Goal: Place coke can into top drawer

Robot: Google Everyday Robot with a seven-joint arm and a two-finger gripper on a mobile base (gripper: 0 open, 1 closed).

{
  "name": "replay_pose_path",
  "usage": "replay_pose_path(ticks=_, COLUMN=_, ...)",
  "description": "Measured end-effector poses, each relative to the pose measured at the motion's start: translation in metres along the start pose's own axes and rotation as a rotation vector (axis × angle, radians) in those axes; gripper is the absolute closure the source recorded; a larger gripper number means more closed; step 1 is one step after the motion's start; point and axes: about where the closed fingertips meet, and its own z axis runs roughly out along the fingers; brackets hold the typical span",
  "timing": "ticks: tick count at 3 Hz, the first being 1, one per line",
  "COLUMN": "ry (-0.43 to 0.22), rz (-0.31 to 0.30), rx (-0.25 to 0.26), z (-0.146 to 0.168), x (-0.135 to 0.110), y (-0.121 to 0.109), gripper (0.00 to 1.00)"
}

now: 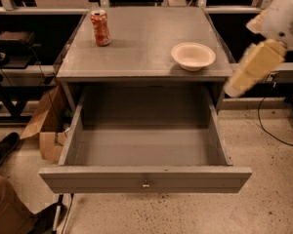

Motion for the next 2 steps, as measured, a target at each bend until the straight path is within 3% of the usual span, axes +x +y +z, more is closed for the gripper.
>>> replay_pose_path(ticks=2, ry=-0.341, rz=0.264, rx=0.125, z=0.017, x=-0.140, y=-0.096, gripper=0.00)
